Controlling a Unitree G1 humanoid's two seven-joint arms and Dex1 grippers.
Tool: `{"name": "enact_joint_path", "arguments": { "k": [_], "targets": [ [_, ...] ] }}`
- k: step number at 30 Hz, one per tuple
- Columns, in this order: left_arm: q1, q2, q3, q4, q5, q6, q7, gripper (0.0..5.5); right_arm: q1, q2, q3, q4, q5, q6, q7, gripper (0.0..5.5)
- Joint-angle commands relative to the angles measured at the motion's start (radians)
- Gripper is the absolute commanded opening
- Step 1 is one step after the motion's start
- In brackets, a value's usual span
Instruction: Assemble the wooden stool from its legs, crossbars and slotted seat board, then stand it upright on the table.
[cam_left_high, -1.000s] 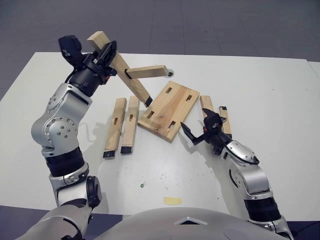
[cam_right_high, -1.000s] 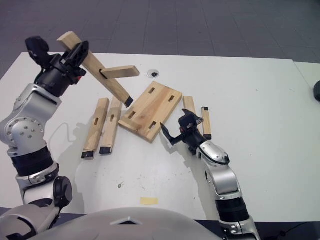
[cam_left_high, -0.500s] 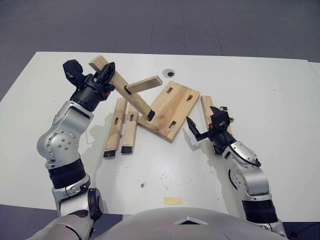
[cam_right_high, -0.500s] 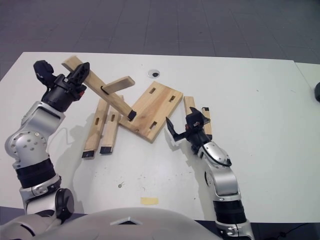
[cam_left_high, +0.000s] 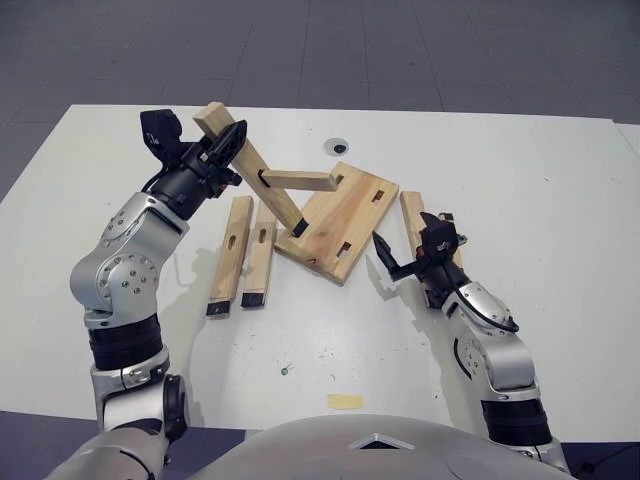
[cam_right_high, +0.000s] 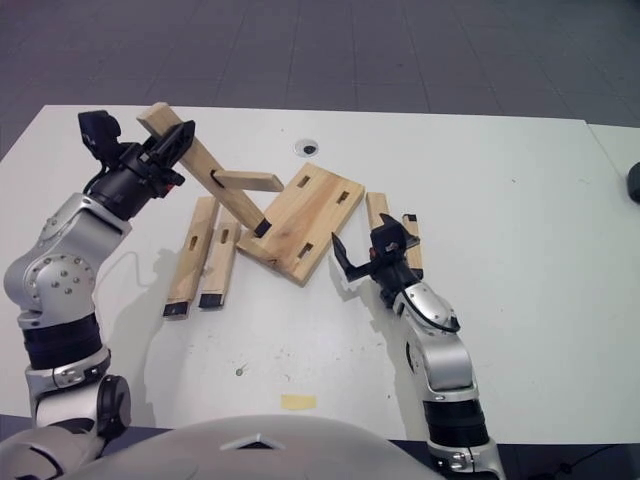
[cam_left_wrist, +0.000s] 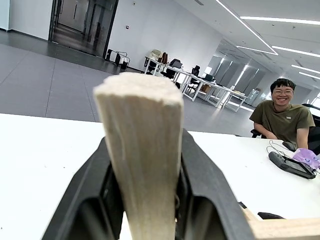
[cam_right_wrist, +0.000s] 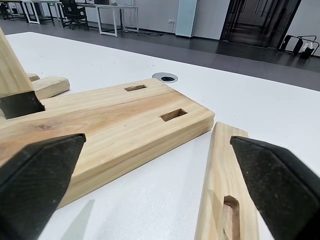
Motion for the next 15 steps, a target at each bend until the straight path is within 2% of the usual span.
{"name": "enact_joint_path", "arguments": {
  "k": [1, 6, 12, 15],
  "targets": [
    [0.096, 0.0, -0.111, -0.057, 0.105, 0.021, 0.037, 1.04, -0.018, 0.005, 0.005, 0.006, -0.011, -0.009, -0.008, 5.4],
    [0.145, 0.028, -0.263, -0.083, 0.218, -0.001, 0.016, 1.04, -0.01, 0.01, 0.004, -0.003, -0.016, -0.01, -0.022, 5.4],
    [0.18, 0.019, -0.307, -0.076, 0.24, 0.026, 0.037, 1.04, -0.016, 0.021, 0.017, 0.003, -0.022, -0.013, -0.031, 5.4],
    [0.179, -0.014, -0.262, -0.079, 0.196, 0.026, 0.055, 1.04, -0.023, 0.024, 0.019, 0.008, -0.023, -0.013, -0.032, 5.4]
  ]
}}
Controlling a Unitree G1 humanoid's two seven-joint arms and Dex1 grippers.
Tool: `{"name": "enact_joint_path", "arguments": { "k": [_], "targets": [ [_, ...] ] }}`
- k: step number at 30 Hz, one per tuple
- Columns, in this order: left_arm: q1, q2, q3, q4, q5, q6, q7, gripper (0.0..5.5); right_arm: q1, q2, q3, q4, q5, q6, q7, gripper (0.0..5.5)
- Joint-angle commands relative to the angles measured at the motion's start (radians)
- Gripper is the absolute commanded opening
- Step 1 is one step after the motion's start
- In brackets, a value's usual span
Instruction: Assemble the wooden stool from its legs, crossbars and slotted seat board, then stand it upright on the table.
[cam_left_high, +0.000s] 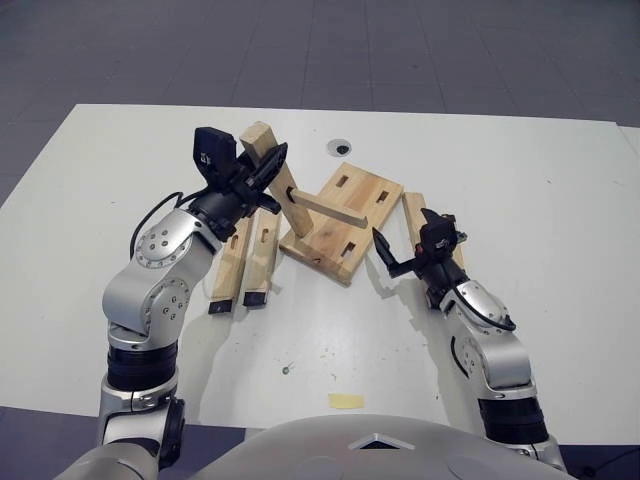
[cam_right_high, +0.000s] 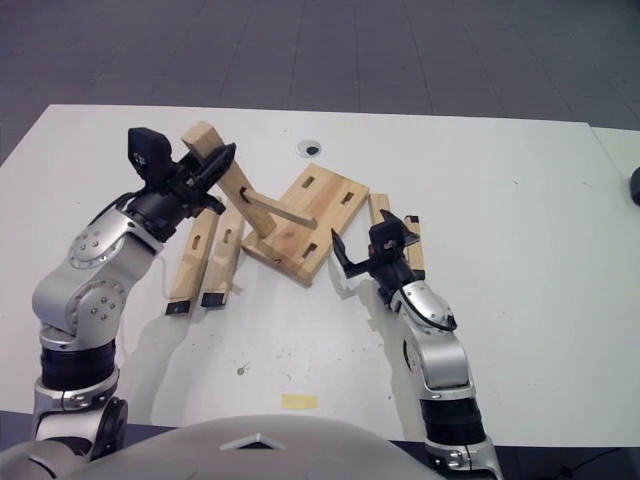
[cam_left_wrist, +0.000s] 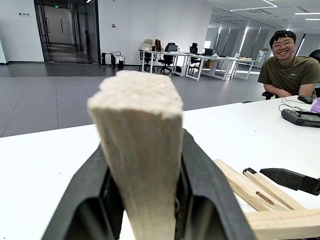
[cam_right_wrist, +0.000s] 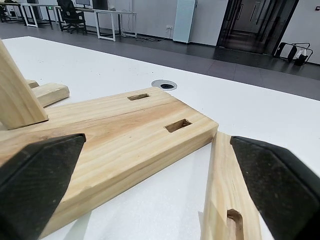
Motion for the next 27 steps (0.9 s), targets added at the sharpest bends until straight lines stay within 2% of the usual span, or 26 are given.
{"name": "enact_joint_path", "arguments": {
  "k": [1, 7, 8, 13, 21, 24, 27],
  "targets": [
    [0.091, -0.032, -0.016, 0.055, -0.007, 0.1, 0.024, 1.04, -0.015, 0.005, 0.008, 0.01, -0.008, -0.005, -0.001, 5.4],
    [-0.02, -0.08, 0.056, -0.002, -0.113, 0.114, 0.05, 1.04, -0.03, 0.013, 0.017, 0.029, -0.009, -0.012, -0.004, 5.4],
    [-0.044, -0.087, 0.069, -0.018, -0.138, 0.126, 0.054, 1.41, -0.033, 0.014, 0.017, 0.032, -0.01, -0.014, -0.006, 5.4],
    [-0.238, -0.11, 0.193, -0.067, -0.395, 0.208, 0.133, 2.27, -0.032, 0.024, 0.027, 0.034, -0.014, -0.02, -0.011, 5.4],
    [-0.488, 0.059, 0.351, 0.018, -0.603, 0.249, 0.206, 3.65, -0.016, 0.03, 0.025, 0.028, -0.017, -0.019, -0.01, 5.4],
    [-0.467, 0.139, 0.398, 0.141, -0.492, 0.227, 0.243, 4.06, -0.006, 0.033, 0.019, 0.026, -0.017, -0.019, -0.015, 5.4],
    [-0.28, 0.223, 0.291, 0.177, -0.268, 0.208, 0.22, 4.48, 0.01, 0.032, 0.01, 0.027, -0.017, -0.019, -0.021, 5.4]
  ]
}}
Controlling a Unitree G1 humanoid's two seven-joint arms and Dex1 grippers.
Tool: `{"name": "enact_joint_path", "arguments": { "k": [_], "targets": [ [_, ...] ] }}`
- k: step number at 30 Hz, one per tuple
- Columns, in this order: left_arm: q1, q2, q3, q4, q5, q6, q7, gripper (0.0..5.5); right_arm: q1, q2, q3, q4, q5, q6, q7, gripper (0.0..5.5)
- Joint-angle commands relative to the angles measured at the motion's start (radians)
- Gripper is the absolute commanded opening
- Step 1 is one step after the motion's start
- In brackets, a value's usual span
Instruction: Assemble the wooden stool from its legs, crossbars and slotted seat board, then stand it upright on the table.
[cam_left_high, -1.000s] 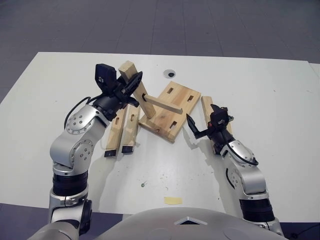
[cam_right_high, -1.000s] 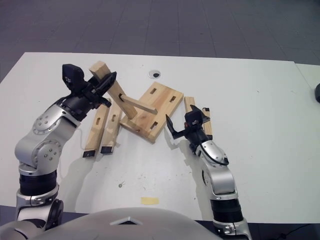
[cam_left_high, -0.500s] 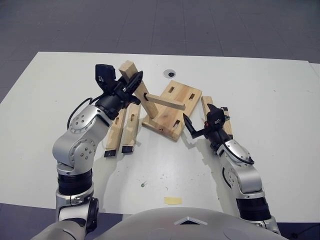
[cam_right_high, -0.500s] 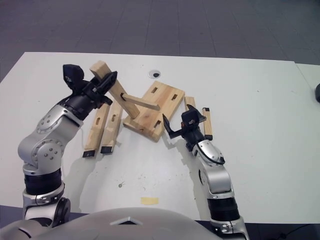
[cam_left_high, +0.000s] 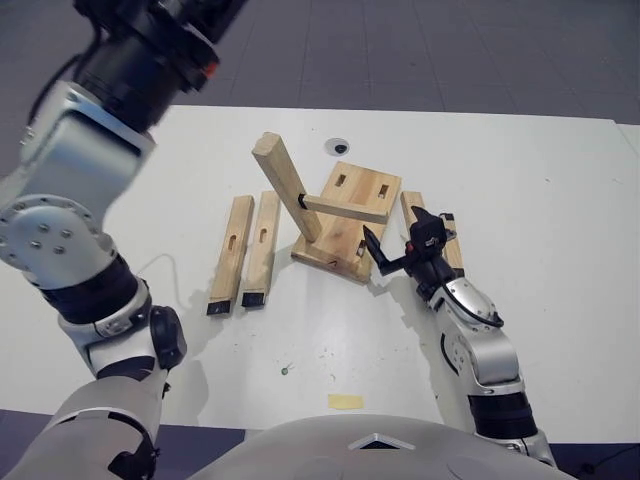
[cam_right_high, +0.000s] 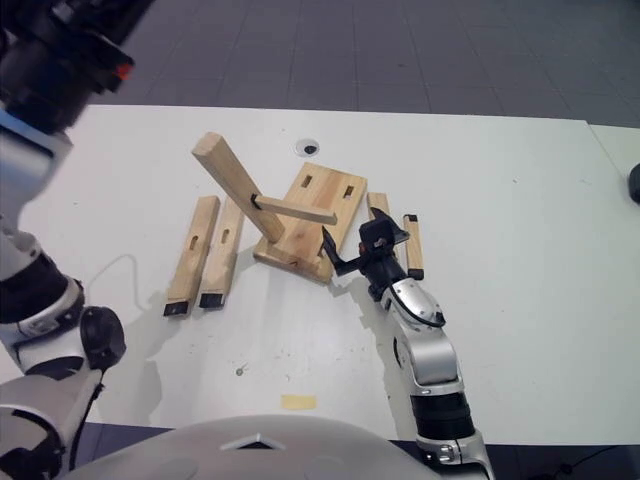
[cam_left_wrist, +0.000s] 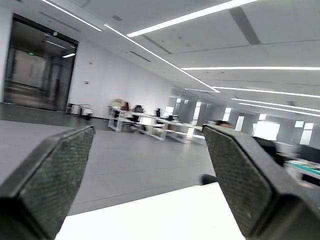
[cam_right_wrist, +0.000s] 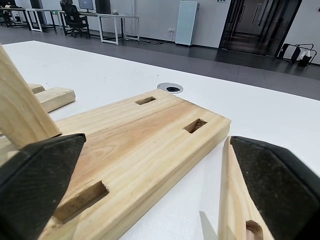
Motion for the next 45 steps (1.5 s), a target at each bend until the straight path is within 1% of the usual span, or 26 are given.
{"name": "enact_joint_path", "arguments": {
  "k": [1, 3, 4, 6, 9, 14, 16, 18, 25, 28, 31, 34, 38, 41, 45],
  "targets": [
    [0.245, 0.094, -0.117, 0.057, 0.251, -0.004, -0.023, 4.61, 0.023, 0.003, -0.016, -0.006, 0.002, 0.004, -0.016, 5.4],
    [0.34, 0.104, -0.167, 0.065, 0.317, 0.004, -0.048, 4.91, 0.028, 0.002, -0.025, -0.012, 0.006, 0.009, -0.02, 5.4],
    [0.39, 0.101, -0.184, 0.07, 0.327, 0.024, -0.064, 5.15, 0.032, 0.001, -0.029, -0.013, 0.006, 0.011, -0.023, 5.4],
    [0.486, 0.116, -0.245, 0.066, 0.404, 0.024, -0.082, 5.39, 0.04, -0.002, -0.034, -0.016, 0.007, 0.012, -0.026, 5.4],
    [0.579, 0.105, -0.297, 0.047, 0.462, 0.036, -0.105, 5.39, 0.051, 0.001, -0.03, -0.02, 0.002, 0.013, -0.028, 5.4],
    [0.656, 0.087, -0.36, 0.013, 0.507, 0.069, -0.143, 5.39, 0.06, 0.013, -0.027, -0.028, -0.001, 0.016, -0.042, 5.4],
    [0.689, 0.09, -0.378, -0.005, 0.524, 0.077, -0.156, 5.1, 0.061, 0.01, -0.024, -0.026, -0.005, 0.014, -0.04, 5.4],
    [0.704, 0.09, -0.379, -0.025, 0.53, 0.091, -0.167, 4.69, 0.064, 0.009, -0.026, -0.023, -0.004, 0.013, -0.038, 5.4],
    [0.715, 0.146, -0.387, 0.002, 0.595, 0.12, -0.234, 3.57, 0.07, 0.025, -0.02, -0.026, -0.014, 0.008, -0.053, 5.4],
    [0.734, 0.163, -0.37, -0.016, 0.561, 0.179, -0.292, 3.04, 0.069, 0.029, -0.019, -0.023, -0.018, 0.006, -0.057, 5.4],
    [0.739, 0.212, -0.37, -0.017, 0.556, 0.217, -0.355, 2.48, 0.079, 0.032, -0.025, -0.029, -0.016, 0.004, -0.065, 5.4],
    [0.739, 0.261, -0.396, -0.01, 0.59, 0.204, -0.399, 2.05, 0.078, 0.03, -0.04, -0.027, -0.018, 0.0, -0.076, 5.4],
    [0.684, 0.241, -0.401, 0.004, 0.618, 0.153, -0.417, 2.05, 0.057, 0.031, -0.07, -0.013, -0.017, -0.008, -0.096, 5.4],
    [0.58, 0.155, -0.331, 0.034, 0.615, 0.076, -0.375, 2.05, 0.017, 0.03, -0.116, -0.007, 0.012, -0.004, -0.102, 5.4],
    [0.418, 0.051, -0.23, 0.084, 0.637, -0.041, -0.271, 2.05, -0.104, 0.032, -0.26, -0.028, 0.176, 0.063, -0.095, 5.4]
  ]
}}
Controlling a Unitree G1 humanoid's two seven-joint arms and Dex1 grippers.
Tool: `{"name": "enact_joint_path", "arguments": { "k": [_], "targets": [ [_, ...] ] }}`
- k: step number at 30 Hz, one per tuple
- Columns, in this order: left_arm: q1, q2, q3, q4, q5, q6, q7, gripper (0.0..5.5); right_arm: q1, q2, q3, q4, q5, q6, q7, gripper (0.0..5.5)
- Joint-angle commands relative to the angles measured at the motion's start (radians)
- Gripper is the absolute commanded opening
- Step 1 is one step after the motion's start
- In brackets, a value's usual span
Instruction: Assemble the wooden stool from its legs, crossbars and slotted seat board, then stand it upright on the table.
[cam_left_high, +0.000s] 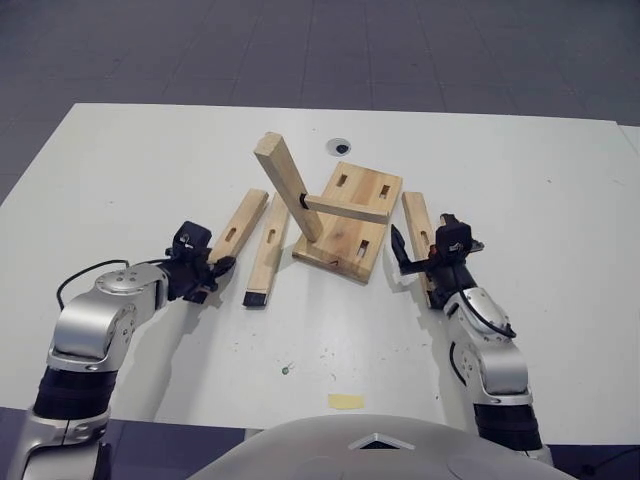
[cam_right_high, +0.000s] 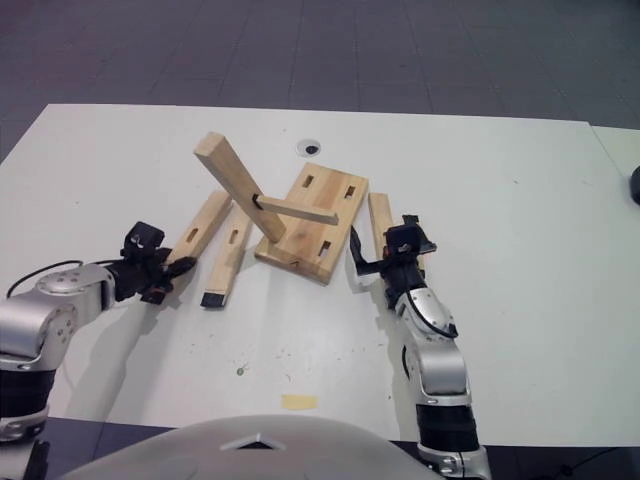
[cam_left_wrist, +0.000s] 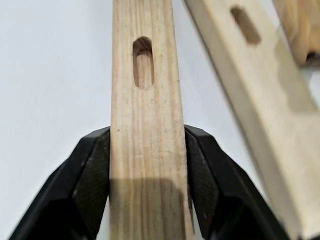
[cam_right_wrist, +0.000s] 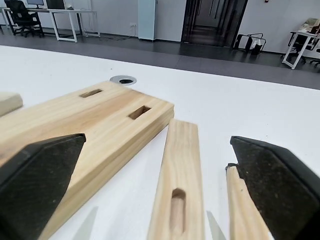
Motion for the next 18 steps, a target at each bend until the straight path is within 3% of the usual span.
{"name": "enact_joint_path", "arguments": {
  "k": [1, 5, 9, 13, 18],
  "targets": [
    [-0.178, -0.084, 0.109, 0.028, 0.032, -0.139, 0.094, 2.05, -0.15, 0.001, -0.162, -0.035, 0.217, 0.099, 0.011, 5.4],
    [-0.28, -0.142, 0.061, 0.028, 0.066, -0.311, 0.057, 2.05, -0.332, -0.014, -0.318, -0.11, 0.684, 0.294, 0.013, 5.4],
    [-0.366, -0.156, -0.056, 0.035, 0.094, -0.466, -0.097, 2.05, -0.523, -0.028, -0.339, -0.135, 1.032, 0.406, -0.07, 5.4],
    [-0.393, -0.183, -0.122, 0.069, 0.117, -0.553, -0.18, 2.05, -0.609, -0.03, -0.303, -0.099, 1.225, 0.469, -0.106, 5.4],
    [-0.371, -0.235, -0.155, 0.022, 0.056, -0.532, -0.245, 2.05, -0.665, -0.068, -0.249, -0.009, 1.25, 0.509, -0.086, 5.4]
  ]
}}
